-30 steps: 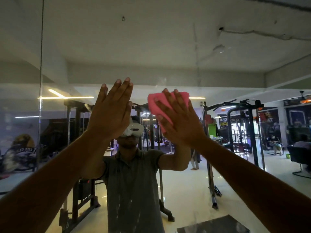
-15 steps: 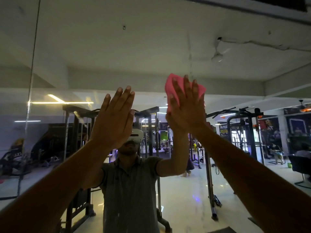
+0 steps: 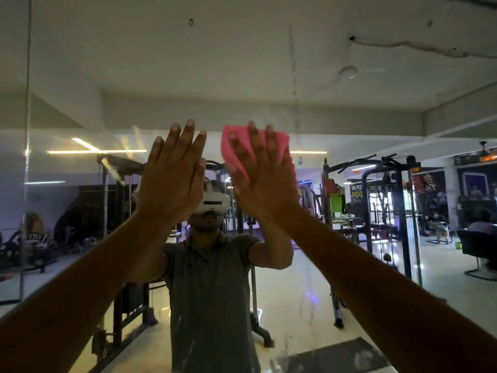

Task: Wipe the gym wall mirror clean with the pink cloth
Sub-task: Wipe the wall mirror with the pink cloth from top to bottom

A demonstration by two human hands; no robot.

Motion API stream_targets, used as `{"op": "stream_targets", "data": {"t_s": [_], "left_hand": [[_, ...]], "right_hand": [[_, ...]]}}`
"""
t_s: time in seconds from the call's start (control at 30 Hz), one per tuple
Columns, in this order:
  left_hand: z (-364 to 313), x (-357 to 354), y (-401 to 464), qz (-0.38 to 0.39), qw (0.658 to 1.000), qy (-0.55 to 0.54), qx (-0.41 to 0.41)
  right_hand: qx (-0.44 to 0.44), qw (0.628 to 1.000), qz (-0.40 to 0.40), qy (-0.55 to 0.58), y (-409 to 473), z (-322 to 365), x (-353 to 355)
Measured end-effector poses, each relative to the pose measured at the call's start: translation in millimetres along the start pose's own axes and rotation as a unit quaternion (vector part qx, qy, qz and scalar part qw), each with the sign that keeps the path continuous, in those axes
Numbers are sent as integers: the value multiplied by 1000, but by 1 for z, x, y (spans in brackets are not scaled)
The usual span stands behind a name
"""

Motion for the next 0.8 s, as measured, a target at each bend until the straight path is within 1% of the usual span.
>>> {"op": "stream_targets", "data": {"t_s": [0.07, 0.1, 0.13, 0.17, 0.2, 0.23, 0.27, 0.3, 0.33, 0.4, 0.43, 0.47, 0.5, 0.53, 0.6, 0.63, 0.67, 0.7, 0.77, 0.8], "left_hand": [[0, 3, 0, 1, 1000, -5, -3], [1, 4, 0, 3, 1000, -4, -5], [2, 5, 1, 5, 1000, -3, -5], [1, 6, 0, 6, 1000, -1, -3], [-1, 6, 0, 7, 1000, 0, -2], [-4, 5, -1, 9, 1000, 1, -7], [-8, 3, -3, 11, 1000, 2, -16], [-12, 0, -4, 14, 1000, 5, -27], [-15, -3, -7, 17, 999, 8, -35], [-20, -9, -11, 19, 999, 6, -34], [-21, -11, -13, 20, 999, 3, -29], [-21, -11, -14, 20, 999, 0, -26], [-21, -11, -15, 19, 999, -2, -26], [-21, -11, -15, 17, 1000, 0, -26], [-23, -11, -16, 17, 1000, 5, -22], [-24, -10, -16, 18, 1000, 4, -17], [-25, -10, -17, 19, 1000, -2, -12], [-25, -8, -17, 19, 1000, -11, -8], [-21, -3, -16, 17, 1000, -23, -10], [-17, -1, -16, 15, 1000, -19, -14]], "right_hand": [[127, 992, 12, 25, -39, 9, -1], [167, 985, -2, 34, -51, -3, 1], [177, 984, -28, 16, -56, -22, 4], [158, 986, -45, -23, -52, -44, 5], [110, 991, -65, -45, -43, -64, 5], [44, 995, -76, -43, -32, -76, 6], [-21, 997, -73, -30, -23, -76, 5], [-59, 997, -49, -15, -17, -66, 3], [-56, 998, -24, -3, -21, -49, -2], [25, 999, 17, 23, -51, -18, -10], [63, 997, 29, 45, -71, -17, -10], [83, 994, 37, 67, -88, -27, -11], [84, 994, 38, 65, -95, -42, -10], [67, 996, 38, 51, -93, -57, -8], [-28, 998, 20, 46, -72, -69, -4], [-81, 995, 9, 49, -58, -60, -1], [-104, 993, 4, 48, -49, -43, -1], [-87, 995, 6, 46, -47, -23, -3], [7, 998, 24, 65, -67, 10, -7], [42, 995, 33, 85, -83, 11, -9]]}}
Point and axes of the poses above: each hand's wrist, its own y-axis towards the middle knuckle, its own x-axis out of the back of the hand, z = x × y, the point moved 2 cm from there along y, towards the middle knuckle, and after that the axes turned 14 degrees about x, right-handed, at the moved point
